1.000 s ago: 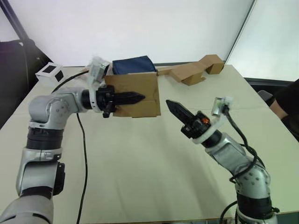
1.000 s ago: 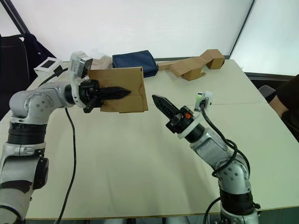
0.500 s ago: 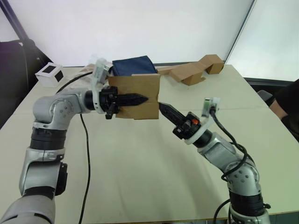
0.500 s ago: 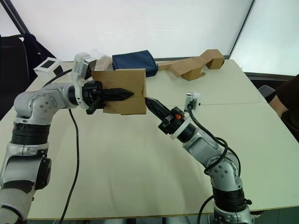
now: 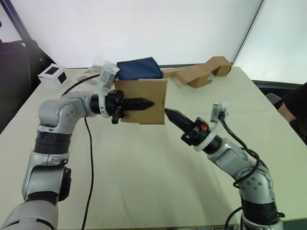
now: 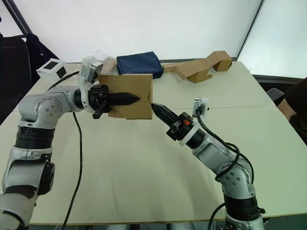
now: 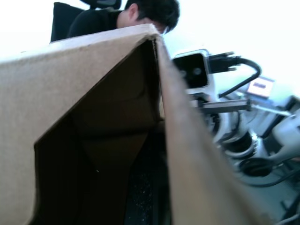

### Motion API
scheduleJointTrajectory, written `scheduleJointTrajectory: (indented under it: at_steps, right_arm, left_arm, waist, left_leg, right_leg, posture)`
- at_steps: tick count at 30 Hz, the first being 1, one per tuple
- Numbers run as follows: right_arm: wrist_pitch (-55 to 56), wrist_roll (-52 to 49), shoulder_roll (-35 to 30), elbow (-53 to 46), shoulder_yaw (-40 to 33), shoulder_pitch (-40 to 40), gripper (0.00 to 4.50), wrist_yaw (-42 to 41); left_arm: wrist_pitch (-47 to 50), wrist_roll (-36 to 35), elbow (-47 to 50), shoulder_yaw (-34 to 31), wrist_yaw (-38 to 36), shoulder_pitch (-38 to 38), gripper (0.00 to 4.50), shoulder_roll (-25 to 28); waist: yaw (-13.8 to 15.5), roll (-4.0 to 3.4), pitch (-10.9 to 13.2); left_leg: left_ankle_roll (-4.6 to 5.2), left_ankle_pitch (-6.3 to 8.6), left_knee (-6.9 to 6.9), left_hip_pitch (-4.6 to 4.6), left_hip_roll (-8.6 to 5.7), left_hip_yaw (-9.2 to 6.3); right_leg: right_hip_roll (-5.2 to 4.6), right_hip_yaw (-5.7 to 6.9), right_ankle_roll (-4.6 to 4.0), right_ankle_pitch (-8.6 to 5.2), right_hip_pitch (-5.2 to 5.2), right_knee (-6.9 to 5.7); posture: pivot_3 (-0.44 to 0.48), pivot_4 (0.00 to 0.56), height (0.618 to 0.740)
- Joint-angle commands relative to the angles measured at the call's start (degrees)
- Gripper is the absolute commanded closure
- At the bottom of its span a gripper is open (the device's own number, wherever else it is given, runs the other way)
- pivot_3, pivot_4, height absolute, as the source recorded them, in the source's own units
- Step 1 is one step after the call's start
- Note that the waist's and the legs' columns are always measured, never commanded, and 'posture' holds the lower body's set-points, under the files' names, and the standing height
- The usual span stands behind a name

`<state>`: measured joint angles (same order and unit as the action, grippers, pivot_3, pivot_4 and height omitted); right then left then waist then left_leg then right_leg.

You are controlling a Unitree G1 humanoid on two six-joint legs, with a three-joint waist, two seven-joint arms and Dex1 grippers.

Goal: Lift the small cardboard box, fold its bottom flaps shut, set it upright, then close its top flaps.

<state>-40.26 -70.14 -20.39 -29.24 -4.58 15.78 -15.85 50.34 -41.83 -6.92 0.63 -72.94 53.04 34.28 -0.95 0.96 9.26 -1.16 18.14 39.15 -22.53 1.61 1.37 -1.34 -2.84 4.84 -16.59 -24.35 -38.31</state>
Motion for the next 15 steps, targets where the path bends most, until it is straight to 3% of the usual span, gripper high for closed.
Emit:
scheduleJointTrajectory:
  at_steps: [1,6,10,15]
  right_arm:
    - [-1.9,-1.2,-6.1,-3.9,-3.4,-1.5,4.43,-2.8]
    - [-4.1,3.1,-15.9,-5.1,-4.7,-3.6,4.43,-6.8]
    - [-5.0,9.3,-23.8,-6.3,-3.4,-5.1,4.43,-11.2]
    - [-4.6,18.5,-32.5,-8.2,-0.9,-7.2,4.43,-16.8]
  left_arm:
    - [-4.1,6.5,-1.2,4.8,-1.4,4.1,4.50,2.0]
    - [-10.0,16.9,-3.4,16.7,-10.5,9.9,4.50,6.3]
    - [-19.1,25.4,-6.8,23.2,-14.8,13.6,4.50,6.1]
    - [-30.8,34.6,-6.6,39.0,-19.6,20.3,4.50,8.7]
  waist:
    - [0.1,0.00,0.0]
    - [0.1,0.01,0.0]
    - [0.2,0.01,0.0]
    - [0.2,0.04,0.1]
  left_leg:
    - [0.00,0.00,0.00,0.00,-0.01,0.00]
    - [0.03,0.01,0.00,-0.03,-0.05,0.01]
    - [0.05,0.03,0.00,-0.03,-0.07,0.00]
    - [0.12,0.06,0.02,-0.06,0.01,-0.02]
  right_leg:
    - [0.01,0.00,0.00,0.00,0.00,0.00]
    - [0.17,-0.04,0.00,0.00,0.02,0.11]
    - [0.35,-0.12,-0.02,-0.01,0.02,0.13]
    - [0.50,-0.16,-0.04,-0.02,0.01,0.15]
  posture:
    - [0.000,0.150,0.740]
    - [0.000,0.150,0.740]
    - [0.000,0.150,0.740]
    - [0.000,0.150,0.740]
